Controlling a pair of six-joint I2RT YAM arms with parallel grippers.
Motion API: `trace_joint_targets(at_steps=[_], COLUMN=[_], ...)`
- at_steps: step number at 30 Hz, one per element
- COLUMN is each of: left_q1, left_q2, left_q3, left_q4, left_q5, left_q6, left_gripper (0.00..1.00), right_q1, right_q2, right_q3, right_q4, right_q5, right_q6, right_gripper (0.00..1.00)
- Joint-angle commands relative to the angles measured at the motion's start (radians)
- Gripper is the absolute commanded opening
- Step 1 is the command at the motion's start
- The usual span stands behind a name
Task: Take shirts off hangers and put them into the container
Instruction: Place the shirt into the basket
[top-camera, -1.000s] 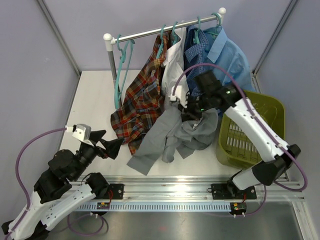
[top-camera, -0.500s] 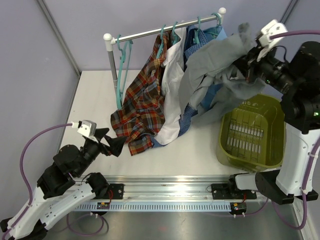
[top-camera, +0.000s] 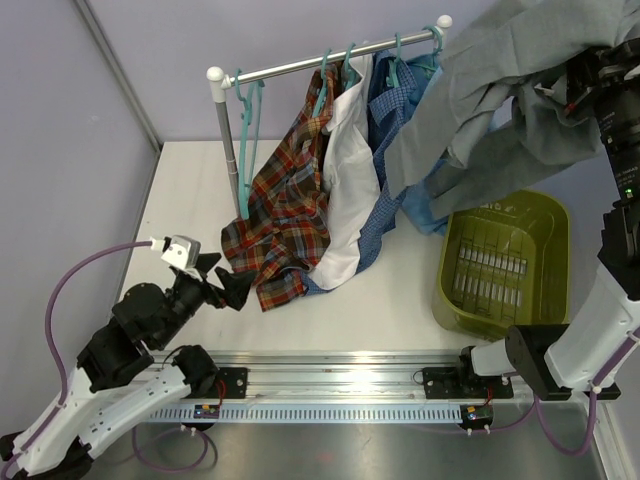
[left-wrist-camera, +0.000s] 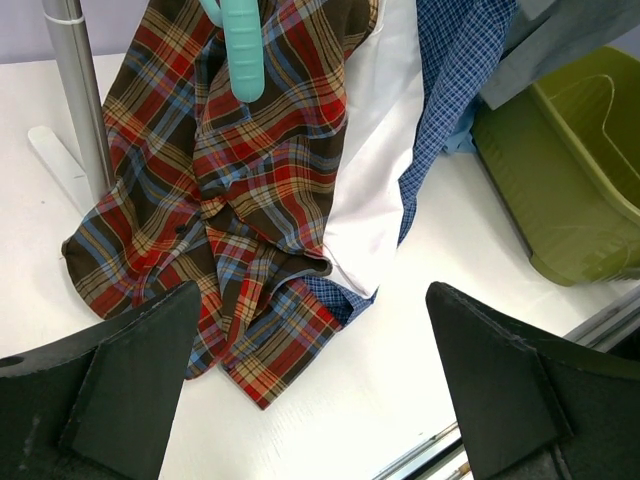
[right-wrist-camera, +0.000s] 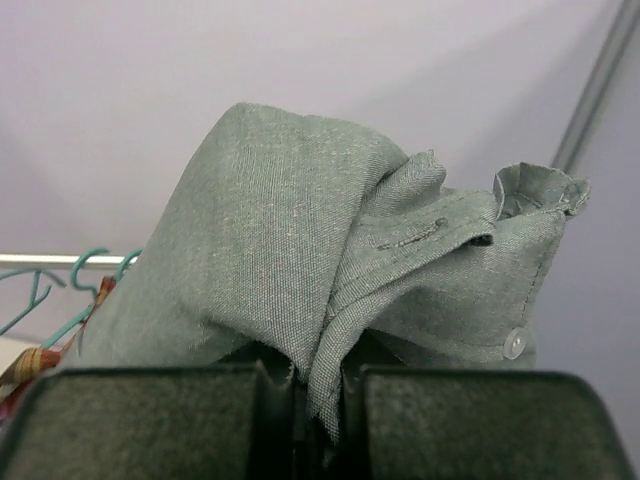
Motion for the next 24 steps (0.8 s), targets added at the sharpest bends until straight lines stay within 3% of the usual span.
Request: trace_joint_targets(at_steps=[1,7,14,19,24], left_q1=[0.001,0.001,0.000,0.000,0.001], left_q2=[0.040,0.072,0.092,0.092,0.075], left_q3=[0.039,0.025,0.033,0.032,0.024], left_q4=[0.050,0.076,0.076,0.083,0.096], left_q5=[0.016,0.024,0.027,0.034,0.053], left_q6=[0.019,0.008,0.004,0.001,0.002], left_gripper=[0.99,0.99,0.99,0.99,0.99], right_q1=[-0.009,-0.009,-0.009,0.008,0.039], right_q2=[0.002,0.012,-0.016,-0.096,-0.186], right_q3=[0.072,0.147,0.163,0.019,-0.278], right_q4=[0.097,0.123,0.094,0.068,0.080], right_q5=[0.143,0.297,0.332,0.326,0.305], right_q6=[0.022,0.009,0.002,-0.039,-0.073], right_gripper=[0.00,0.00,0.00,0.00,0.00])
